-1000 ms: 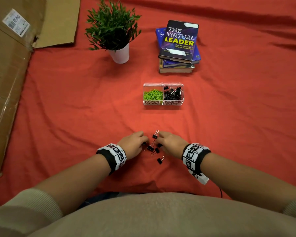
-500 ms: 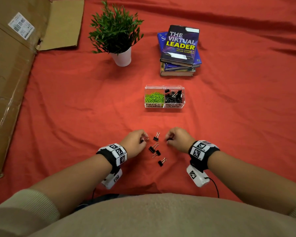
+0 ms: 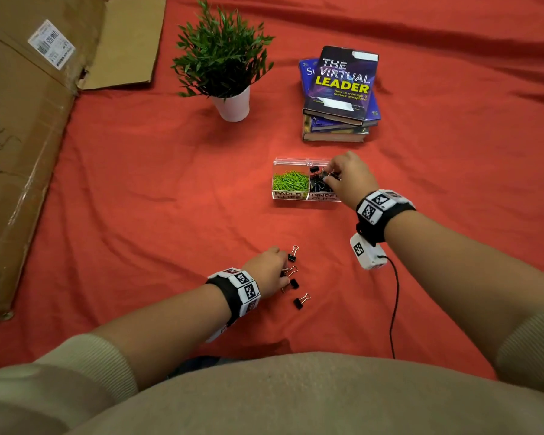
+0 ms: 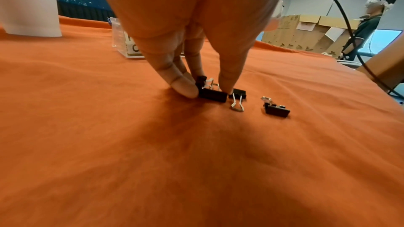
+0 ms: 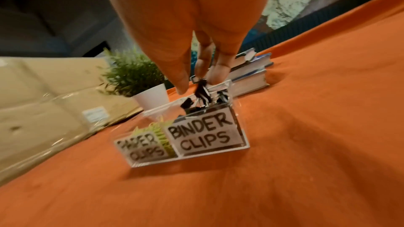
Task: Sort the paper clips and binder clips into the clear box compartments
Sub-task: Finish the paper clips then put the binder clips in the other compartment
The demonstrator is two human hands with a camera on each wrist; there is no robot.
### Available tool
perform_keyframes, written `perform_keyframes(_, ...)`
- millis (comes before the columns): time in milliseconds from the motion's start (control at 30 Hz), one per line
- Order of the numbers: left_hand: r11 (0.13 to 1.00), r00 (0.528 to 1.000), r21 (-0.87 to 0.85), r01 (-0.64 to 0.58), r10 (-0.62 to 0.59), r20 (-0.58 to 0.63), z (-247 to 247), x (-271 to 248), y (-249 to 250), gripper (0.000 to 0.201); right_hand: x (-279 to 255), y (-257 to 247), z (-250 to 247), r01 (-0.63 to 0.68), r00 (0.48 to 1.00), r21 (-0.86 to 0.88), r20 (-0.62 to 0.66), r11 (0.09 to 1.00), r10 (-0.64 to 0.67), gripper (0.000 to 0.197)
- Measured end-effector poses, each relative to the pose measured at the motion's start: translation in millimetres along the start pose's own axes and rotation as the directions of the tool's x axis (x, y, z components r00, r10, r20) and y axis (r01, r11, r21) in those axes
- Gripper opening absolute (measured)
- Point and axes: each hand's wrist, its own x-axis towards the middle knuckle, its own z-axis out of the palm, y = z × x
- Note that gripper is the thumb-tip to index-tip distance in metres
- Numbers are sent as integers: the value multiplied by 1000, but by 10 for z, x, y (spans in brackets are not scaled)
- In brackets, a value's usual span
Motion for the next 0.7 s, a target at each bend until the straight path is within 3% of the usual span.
perform_keyframes(67, 1000, 1000, 29, -12, 12, -12, -5, -1, -5, 33, -119, -74, 75, 119, 993, -79, 12, 990, -118, 19)
perform_keyframes(133, 998, 999, 57, -24, 26, -28, -17, -12, -8, 33, -322, -161, 231, 262, 960, -101, 130, 960, -249, 26)
perform_keyframes(233, 996, 999, 94, -6, 9, -39, -29, -15, -25, 33, -673, -253, 554, 447, 819, -66, 432, 892, -378, 31)
perform_keyframes(267, 995, 999, 101, 4, 1, -45, -40, -14, -35, 32, -756, -260, 644, 493, 774, -78, 495, 867, -395, 31)
perform_keyframes(333, 995, 999, 100, 13, -9, -50, -55, -3, -71, 29, -850, -235, 755, 537, 732, -109, 553, 837, -398, 29)
perform_keyframes(533, 990, 999, 142, -6, 13, -45, -47, -14, -86, 24, -966, -174, 762, 481, 753, -76, 546, 873, -367, 21)
perform_keyframes(700, 984, 998, 178, -32, 42, -52, -41, -43, -57, 28, -1072, -84, 662, 105, 826, 186, 531, 977, -190, 16)
